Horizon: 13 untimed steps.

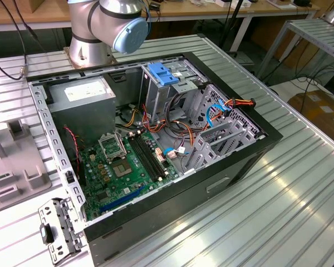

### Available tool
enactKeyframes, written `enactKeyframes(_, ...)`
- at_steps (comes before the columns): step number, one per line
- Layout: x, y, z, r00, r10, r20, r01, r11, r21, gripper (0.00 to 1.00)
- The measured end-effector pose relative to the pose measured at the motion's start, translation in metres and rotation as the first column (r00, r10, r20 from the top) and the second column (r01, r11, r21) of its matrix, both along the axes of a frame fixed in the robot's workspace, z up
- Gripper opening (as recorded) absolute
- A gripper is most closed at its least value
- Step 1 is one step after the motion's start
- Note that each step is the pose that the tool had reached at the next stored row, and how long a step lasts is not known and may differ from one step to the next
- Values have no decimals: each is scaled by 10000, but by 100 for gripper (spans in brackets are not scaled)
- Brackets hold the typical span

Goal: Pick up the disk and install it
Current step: 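Pick up the disk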

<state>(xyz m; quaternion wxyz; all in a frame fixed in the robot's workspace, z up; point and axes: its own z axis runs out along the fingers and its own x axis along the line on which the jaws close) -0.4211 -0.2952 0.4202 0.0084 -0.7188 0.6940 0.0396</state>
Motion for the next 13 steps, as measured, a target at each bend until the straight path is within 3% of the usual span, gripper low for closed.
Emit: enactKeyframes(13, 0, 0, 68, 10000, 0, 1, 0, 10000, 1, 37)
